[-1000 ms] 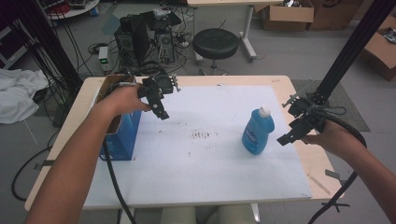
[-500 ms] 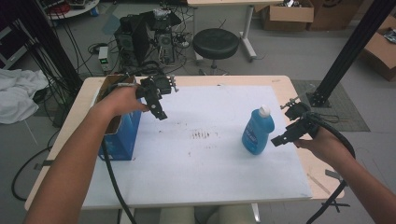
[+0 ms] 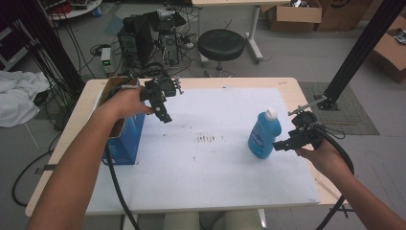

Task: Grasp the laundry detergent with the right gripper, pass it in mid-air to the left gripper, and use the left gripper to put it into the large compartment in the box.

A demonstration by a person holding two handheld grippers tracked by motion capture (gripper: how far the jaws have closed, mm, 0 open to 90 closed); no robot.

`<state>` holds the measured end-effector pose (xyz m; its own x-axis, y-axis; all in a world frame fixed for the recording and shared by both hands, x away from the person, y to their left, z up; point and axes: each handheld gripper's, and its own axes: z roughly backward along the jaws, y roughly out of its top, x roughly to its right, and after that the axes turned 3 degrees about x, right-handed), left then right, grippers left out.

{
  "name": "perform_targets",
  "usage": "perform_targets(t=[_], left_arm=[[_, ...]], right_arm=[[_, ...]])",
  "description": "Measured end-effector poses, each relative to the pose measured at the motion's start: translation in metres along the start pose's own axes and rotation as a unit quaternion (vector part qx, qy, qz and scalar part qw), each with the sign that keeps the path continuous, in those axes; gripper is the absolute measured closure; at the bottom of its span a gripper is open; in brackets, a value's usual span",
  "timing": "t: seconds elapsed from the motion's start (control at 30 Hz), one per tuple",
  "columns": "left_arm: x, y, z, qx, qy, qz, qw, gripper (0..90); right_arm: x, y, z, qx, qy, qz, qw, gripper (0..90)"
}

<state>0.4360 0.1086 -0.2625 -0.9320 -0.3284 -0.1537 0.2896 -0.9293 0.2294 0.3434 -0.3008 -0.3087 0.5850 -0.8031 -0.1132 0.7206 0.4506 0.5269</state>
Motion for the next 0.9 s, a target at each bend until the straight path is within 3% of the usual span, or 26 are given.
perform_targets(t=[0.17,0.43,0.73,0.9], left_arm=[[-0.001,-0.001,-0.001,-0.002,-0.001,0.002,1.0,21.0],[-0.001,0.0,-0.001,-0.002,-0.001,0.003,1.0,21.0],[-0.001,0.001,-0.002,-0.003,-0.001,0.001,1.0,21.1],[-0.002,-0.001,-0.002,-0.003,-0.001,0.003,1.0,21.1]], right_arm=[[0.0,-0.007,-0.004,0.05,0.003,-0.012,0.9987,16.4],[-0.003,-0.018,-0.012,0.086,-0.005,-0.018,0.9961,16.1],[-0.005,-0.027,-0.019,0.138,-0.011,-0.025,0.99,15.5],[-0.006,-0.033,-0.023,0.171,-0.014,-0.03,0.9846,15.5]])
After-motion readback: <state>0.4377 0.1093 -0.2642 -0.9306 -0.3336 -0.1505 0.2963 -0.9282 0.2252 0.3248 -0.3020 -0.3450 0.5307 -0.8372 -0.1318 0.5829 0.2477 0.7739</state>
